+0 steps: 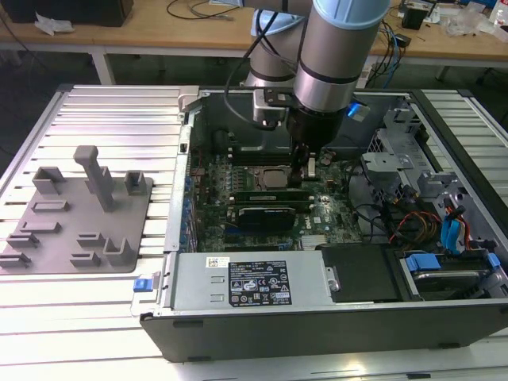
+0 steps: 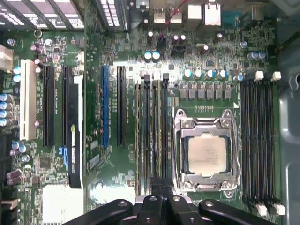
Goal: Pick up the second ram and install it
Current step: 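Press down the second ram until it locks into place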
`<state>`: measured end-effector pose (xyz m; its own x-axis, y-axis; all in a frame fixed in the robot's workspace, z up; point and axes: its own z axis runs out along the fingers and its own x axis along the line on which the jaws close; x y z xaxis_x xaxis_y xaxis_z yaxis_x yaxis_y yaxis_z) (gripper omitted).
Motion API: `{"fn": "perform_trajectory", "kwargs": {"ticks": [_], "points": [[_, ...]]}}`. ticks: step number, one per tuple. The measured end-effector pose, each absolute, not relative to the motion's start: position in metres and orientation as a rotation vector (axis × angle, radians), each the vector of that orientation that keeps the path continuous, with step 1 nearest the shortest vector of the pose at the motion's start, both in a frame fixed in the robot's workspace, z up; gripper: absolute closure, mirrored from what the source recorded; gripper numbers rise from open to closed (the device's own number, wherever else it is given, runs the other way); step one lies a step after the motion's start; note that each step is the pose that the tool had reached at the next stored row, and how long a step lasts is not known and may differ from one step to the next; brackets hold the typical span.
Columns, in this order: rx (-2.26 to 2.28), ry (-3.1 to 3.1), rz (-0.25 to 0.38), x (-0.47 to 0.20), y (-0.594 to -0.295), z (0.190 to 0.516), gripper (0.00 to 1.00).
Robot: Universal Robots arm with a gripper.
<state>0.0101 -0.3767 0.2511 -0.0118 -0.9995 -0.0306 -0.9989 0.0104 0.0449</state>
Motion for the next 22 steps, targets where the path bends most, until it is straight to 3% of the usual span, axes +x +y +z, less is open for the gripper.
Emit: {"fn": "perform_trajectory", "kwargs": {"ticks": [22], "points": [[2.199,-2.224,-0.086,0.031,-0.373,0.238,0.92]]}}
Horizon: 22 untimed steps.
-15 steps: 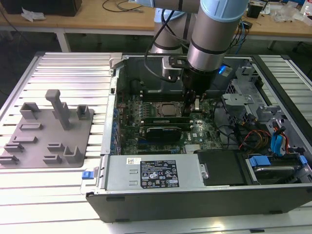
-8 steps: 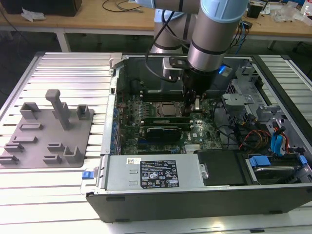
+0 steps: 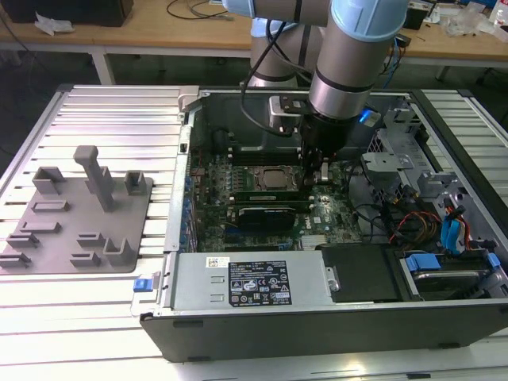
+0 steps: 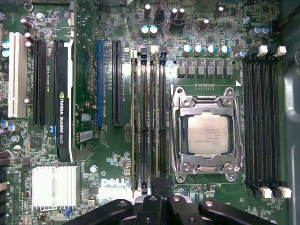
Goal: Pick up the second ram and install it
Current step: 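Press down the second ram until it locks into place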
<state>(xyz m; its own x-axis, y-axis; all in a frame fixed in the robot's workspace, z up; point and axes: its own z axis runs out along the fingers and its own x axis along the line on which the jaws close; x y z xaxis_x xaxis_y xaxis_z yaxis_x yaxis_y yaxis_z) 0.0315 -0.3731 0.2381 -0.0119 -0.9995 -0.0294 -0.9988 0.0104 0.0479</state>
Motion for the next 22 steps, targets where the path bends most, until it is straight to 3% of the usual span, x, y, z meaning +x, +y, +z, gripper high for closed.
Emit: {"fn": "perform_trajectory", "kwargs": {"ticks": [22], "points": [[2.199,-2.224,-0.086,0.0315,-0.3732,0.2294,0.92]]}}
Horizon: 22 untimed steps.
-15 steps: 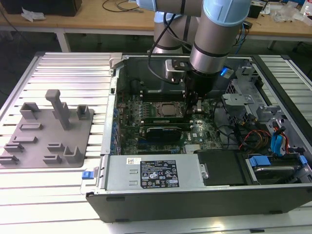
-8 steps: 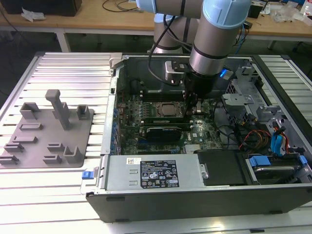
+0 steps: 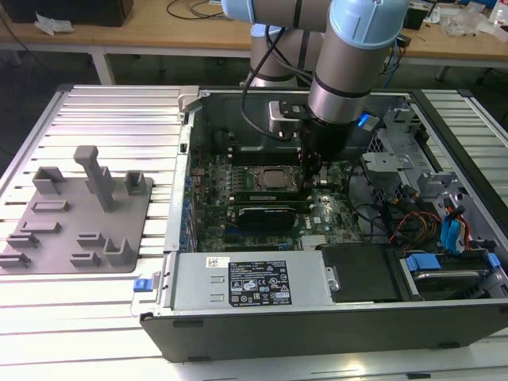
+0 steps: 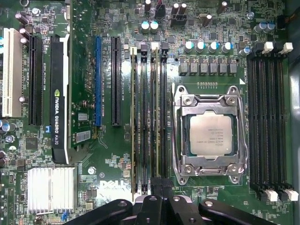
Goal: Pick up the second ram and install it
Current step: 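Press down the second ram until it locks into place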
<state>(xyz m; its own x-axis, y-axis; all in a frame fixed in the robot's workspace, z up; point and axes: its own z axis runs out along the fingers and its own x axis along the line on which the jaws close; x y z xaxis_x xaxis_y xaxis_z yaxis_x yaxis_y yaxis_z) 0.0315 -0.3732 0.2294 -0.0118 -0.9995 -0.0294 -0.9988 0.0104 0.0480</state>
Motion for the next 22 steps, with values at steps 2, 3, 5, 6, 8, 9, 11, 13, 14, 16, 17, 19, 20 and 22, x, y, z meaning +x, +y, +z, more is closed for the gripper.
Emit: {"fn": "perform_trajectory", "kwargs": {"ticks": [2,3,5,6,8,9,11,13,14,16,17,19,20,22], "points": [[2.2,-2.225,-0.087,0.031,-0.373,0.231,0.92],[2.199,-2.224,-0.086,0.031,-0.373,0.234,0.92],[2.199,-2.224,-0.085,0.031,-0.373,0.244,0.92],[2.199,-2.223,-0.085,0.031,-0.373,0.25,0.92],[2.198,-2.223,-0.084,0.032,-0.373,0.254,0.92],[2.198,-2.223,-0.083,0.032,-0.373,0.254,0.92],[2.198,-2.223,-0.083,0.031,-0.373,0.254,0.92],[2.198,-2.223,-0.083,0.026,-0.373,0.254,0.92],[2.198,-2.223,-0.083,0.023,-0.373,0.254,0.92],[2.198,-2.223,-0.083,0.02,-0.373,0.254,0.92],[2.198,-2.223,-0.083,0.016,-0.373,0.254,0.92],[2.198,-2.223,-0.083,0.009,-0.373,0.254,0.92],[2.198,-2.223,-0.083,0.007,-0.373,0.254,0.92],[2.198,-2.223,-0.083,-0.001,-0.373,0.254,0.92]]}}
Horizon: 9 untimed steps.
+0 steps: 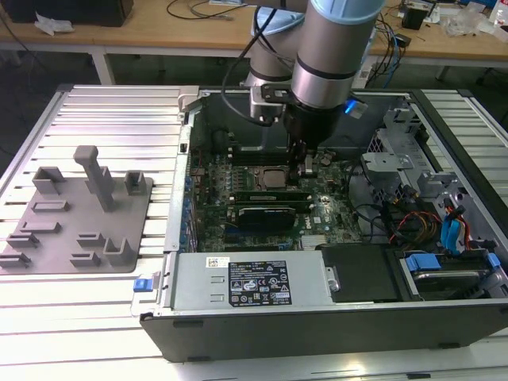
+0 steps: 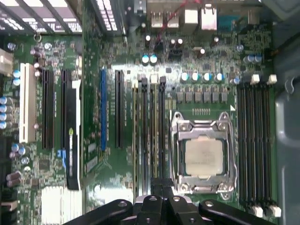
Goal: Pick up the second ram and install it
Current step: 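Press down the second ram until it locks into place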
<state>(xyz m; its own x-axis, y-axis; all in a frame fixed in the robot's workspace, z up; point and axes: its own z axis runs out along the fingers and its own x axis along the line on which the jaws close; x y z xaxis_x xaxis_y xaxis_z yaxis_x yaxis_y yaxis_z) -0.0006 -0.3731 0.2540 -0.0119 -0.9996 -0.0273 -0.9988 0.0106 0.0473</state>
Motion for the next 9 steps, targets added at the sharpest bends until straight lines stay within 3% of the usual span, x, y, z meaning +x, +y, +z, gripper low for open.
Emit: {"fn": "perform_trajectory", "kwargs": {"ticks": [9], "points": [[2.199,-2.224,-0.081,-0.034,-0.373,0.254,0.92]]}}
